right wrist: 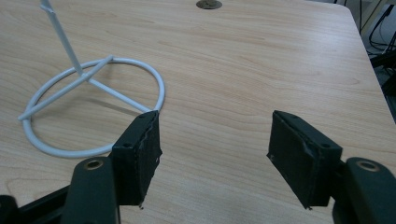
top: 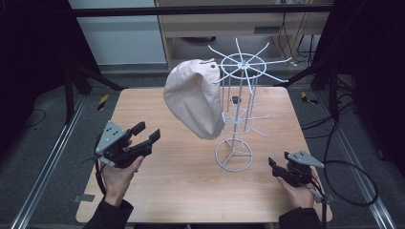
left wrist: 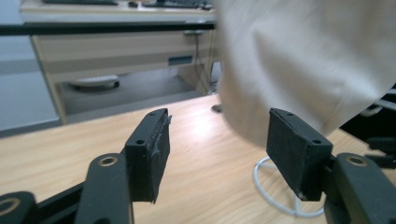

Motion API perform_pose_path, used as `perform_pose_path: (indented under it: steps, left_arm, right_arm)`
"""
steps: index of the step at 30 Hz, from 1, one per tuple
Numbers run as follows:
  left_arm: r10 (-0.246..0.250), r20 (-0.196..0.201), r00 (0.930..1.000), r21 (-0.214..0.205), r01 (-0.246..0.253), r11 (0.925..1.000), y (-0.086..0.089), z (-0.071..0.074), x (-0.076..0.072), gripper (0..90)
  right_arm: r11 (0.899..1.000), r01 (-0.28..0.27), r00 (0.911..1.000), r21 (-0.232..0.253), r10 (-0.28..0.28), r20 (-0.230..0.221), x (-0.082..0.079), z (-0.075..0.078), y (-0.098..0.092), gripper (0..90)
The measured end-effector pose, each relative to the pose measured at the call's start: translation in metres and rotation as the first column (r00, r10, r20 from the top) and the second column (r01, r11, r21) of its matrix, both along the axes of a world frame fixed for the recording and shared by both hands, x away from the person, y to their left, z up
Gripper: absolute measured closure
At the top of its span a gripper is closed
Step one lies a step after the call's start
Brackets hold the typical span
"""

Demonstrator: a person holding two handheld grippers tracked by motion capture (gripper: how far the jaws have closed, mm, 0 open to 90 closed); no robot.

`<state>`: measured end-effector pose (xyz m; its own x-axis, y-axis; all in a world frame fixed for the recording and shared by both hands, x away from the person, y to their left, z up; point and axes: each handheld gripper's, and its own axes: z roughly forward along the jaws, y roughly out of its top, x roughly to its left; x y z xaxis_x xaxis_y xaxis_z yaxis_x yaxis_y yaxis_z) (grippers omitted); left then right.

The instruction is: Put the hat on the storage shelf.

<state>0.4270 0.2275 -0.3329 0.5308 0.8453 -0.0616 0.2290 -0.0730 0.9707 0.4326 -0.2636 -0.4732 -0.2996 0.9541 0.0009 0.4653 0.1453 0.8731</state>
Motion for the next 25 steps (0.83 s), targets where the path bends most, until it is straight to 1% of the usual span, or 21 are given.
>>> perform_pose_path:
  steps: [2,3,4,5,6,7,8,9,10,11,12,16,17,18,19,20,21,22,23,24,25]
  left_arm:
    - [0.019,-0.022,0.9996,0.013,-0.018,0.9997,0.009,-0.010,-0.002,37.3]
    - [0.030,-0.039,0.9988,0.033,-0.029,0.9990,0.014,-0.018,-0.004,36.1]
    - [0.030,-0.039,0.9988,0.033,-0.029,0.9990,0.014,-0.018,-0.004,35.9]
    - [0.046,-0.061,0.9971,0.052,-0.043,0.9977,0.020,-0.028,-0.005,35.6]
    - [0.046,-0.061,0.9971,0.052,-0.043,0.9977,0.020,-0.028,-0.005,35.2]
    - [0.065,-0.087,0.9941,0.063,-0.060,0.9962,0.028,-0.039,-0.006,34.9]
    - [0.065,-0.087,0.9941,0.063,-0.060,0.9962,0.028,-0.039,-0.006,34.5]
    - [0.089,-0.119,0.9889,0.084,-0.079,0.9933,0.036,-0.054,-0.007,34.3]
    - [0.089,-0.119,0.9889,0.084,-0.079,0.9933,0.036,-0.054,-0.007,34.1]
    - [0.111,-0.149,0.9826,0.102,-0.097,0.9901,0.043,-0.066,-0.007,33.5]
    - [0.111,-0.149,0.9826,0.102,-0.097,0.9901,0.043,-0.066,-0.007,33.2]
    - [0.153,-0.197,0.9684,0.129,-0.130,0.9832,0.058,-0.087,-0.008,32.5]
    - [0.167,-0.212,0.9629,0.137,-0.140,0.9806,0.063,-0.092,-0.008,32.0]
    - [0.175,-0.219,0.9600,0.139,-0.147,0.9794,0.066,-0.095,-0.008,32.0]
    - [0.195,-0.223,0.9551,0.152,-0.164,0.9747,0.071,-0.099,-0.007,31.8]
    - [0.205,-0.229,0.9517,0.155,-0.172,0.9728,0.074,-0.102,-0.007,31.4]
    - [0.228,-0.237,0.9444,0.165,-0.192,0.9673,0.080,-0.107,-0.006,31.0]
    - [0.228,-0.237,0.9444,0.165,-0.192,0.9673,0.080,-0.107,-0.006,30.8]
    - [0.247,-0.254,0.9353,0.173,-0.207,0.9629,0.087,-0.113,-0.006,30.7]
    - [0.247,-0.254,0.9353,0.173,-0.207,0.9629,0.087,-0.113,-0.006,30.6]
    - [0.258,-0.257,0.9312,0.187,-0.214,0.9587,0.090,-0.116,-0.006,30.6]
  right_arm:
    - [1.000,0.001,1.0000,0.000,-0.001,0.000,0.000,0.000,0.000,33.7]
    - [1.000,0.000,1.0000,-0.004,0.000,0.005,0.000,0.000,-0.001,33.1]
    - [1.000,0.000,1.0000,-0.004,0.000,0.005,0.000,0.000,-0.001,33.1]
    - [1.000,0.002,1.0000,-0.002,-0.002,0.006,0.000,0.000,-0.001,32.2]
    - [1.000,0.003,1.0000,-0.002,-0.003,0.006,0.000,0.000,-0.001,31.7]
    - [1.000,0.005,1.0000,0.004,-0.005,0.003,0.000,0.000,-0.001,31.0]
    - [1.000,0.005,1.0000,0.005,-0.005,0.003,0.000,0.000,-0.001,30.4]
    - [1.000,0.005,1.0000,0.005,-0.005,0.003,0.000,0.000,-0.001,29.5]
    - [1.000,0.006,1.0000,0.006,-0.006,0.003,0.000,0.000,-0.001,28.9]
    - [1.000,0.006,1.0000,0.007,-0.006,0.003,0.000,0.000,-0.001,28.3]
    - [1.000,0.006,1.0000,0.007,-0.006,0.003,0.000,0.000,-0.001,28.3]
    - [1.000,0.007,1.0000,0.008,-0.007,-0.003,0.000,-0.001,0.000,25.9]
    - [1.000,0.008,1.0000,0.005,-0.008,-0.004,0.001,-0.001,-0.001,24.9]
    - [1.000,0.008,1.0000,0.005,-0.008,-0.004,0.001,-0.001,-0.001,24.9]
    - [1.000,0.008,0.9999,0.008,-0.008,-0.007,0.000,-0.001,0.000,24.6]
    - [1.000,0.011,0.9999,0.010,-0.011,-0.010,0.000,-0.001,0.000,24.2]
    - [1.000,0.011,0.9999,0.013,-0.011,-0.012,0.000,-0.002,0.000,23.8]
    - [1.000,0.011,0.9999,0.013,-0.011,-0.012,0.000,-0.001,0.000,23.7]
    - [1.000,0.010,0.9999,0.010,-0.010,-0.010,0.000,-0.002,-0.001,23.5]
    - [1.000,0.011,0.9999,0.010,-0.011,-0.010,0.000,-0.001,-0.001,23.4]
    - [1.000,0.011,0.9999,0.010,-0.011,-0.010,0.000,-0.001,-0.001,23.4]
